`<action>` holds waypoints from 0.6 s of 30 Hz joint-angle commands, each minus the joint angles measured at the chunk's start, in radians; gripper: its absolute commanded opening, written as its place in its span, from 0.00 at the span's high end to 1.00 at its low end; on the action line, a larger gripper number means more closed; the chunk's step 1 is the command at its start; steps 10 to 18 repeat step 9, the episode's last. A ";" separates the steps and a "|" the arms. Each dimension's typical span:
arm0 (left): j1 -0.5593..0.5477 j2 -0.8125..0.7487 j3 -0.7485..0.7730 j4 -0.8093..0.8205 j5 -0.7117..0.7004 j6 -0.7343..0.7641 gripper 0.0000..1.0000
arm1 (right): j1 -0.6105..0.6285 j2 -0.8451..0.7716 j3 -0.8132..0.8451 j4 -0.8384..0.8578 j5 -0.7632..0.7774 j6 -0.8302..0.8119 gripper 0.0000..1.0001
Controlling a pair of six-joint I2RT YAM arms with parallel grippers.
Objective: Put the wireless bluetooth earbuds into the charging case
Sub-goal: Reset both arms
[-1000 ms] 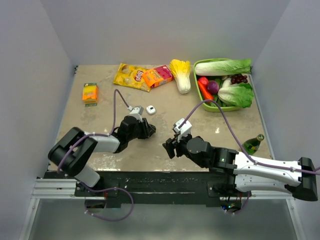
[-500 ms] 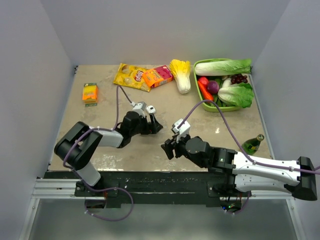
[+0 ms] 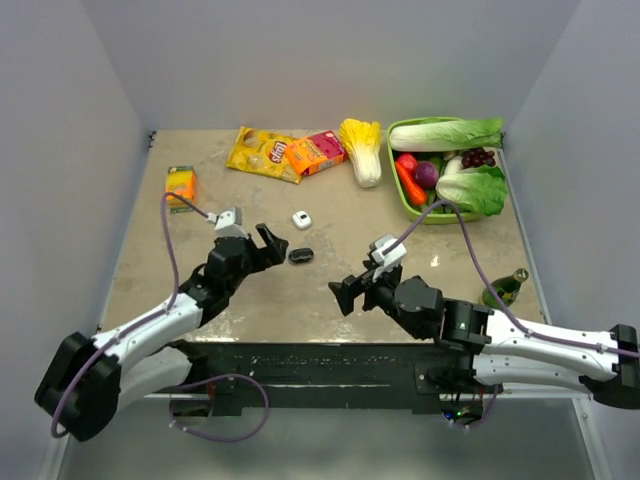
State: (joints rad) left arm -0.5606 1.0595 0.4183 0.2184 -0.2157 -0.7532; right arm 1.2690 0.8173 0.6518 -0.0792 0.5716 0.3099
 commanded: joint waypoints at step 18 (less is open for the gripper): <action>-0.064 -0.178 -0.004 -0.264 -0.284 -0.239 0.00 | 0.000 -0.026 -0.040 0.108 0.224 0.146 0.02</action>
